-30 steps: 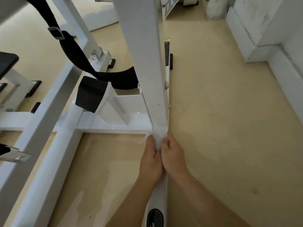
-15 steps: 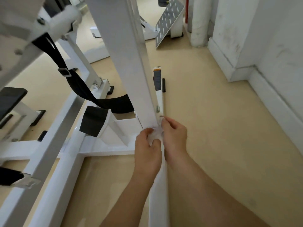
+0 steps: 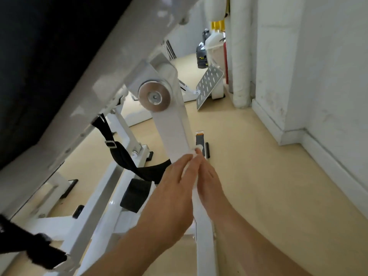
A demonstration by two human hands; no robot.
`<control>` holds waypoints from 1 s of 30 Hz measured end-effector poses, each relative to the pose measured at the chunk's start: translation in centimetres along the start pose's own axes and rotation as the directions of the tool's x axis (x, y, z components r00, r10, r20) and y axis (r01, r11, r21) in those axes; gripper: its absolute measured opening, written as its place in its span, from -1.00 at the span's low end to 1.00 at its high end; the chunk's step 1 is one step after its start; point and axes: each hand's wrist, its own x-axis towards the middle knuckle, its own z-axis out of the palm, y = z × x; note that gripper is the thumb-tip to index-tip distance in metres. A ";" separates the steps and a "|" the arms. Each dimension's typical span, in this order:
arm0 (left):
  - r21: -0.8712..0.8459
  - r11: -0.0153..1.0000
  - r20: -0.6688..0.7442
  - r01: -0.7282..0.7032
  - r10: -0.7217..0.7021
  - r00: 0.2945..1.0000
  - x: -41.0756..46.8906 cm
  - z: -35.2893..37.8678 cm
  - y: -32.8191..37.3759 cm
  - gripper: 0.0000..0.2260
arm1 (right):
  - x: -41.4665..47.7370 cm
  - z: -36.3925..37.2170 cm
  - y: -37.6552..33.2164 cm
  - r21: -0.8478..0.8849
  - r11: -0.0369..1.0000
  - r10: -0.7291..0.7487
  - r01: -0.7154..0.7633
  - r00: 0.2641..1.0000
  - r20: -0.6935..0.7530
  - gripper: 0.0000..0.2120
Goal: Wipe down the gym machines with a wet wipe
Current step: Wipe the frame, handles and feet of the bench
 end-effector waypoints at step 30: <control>0.344 0.936 -0.029 -0.077 0.093 0.995 2.2 -10.9 0.4 -0.35 | -0.4 4.7 -8.7 -0.285 0.876 -0.424 0.390 0.903 -0.068 -0.57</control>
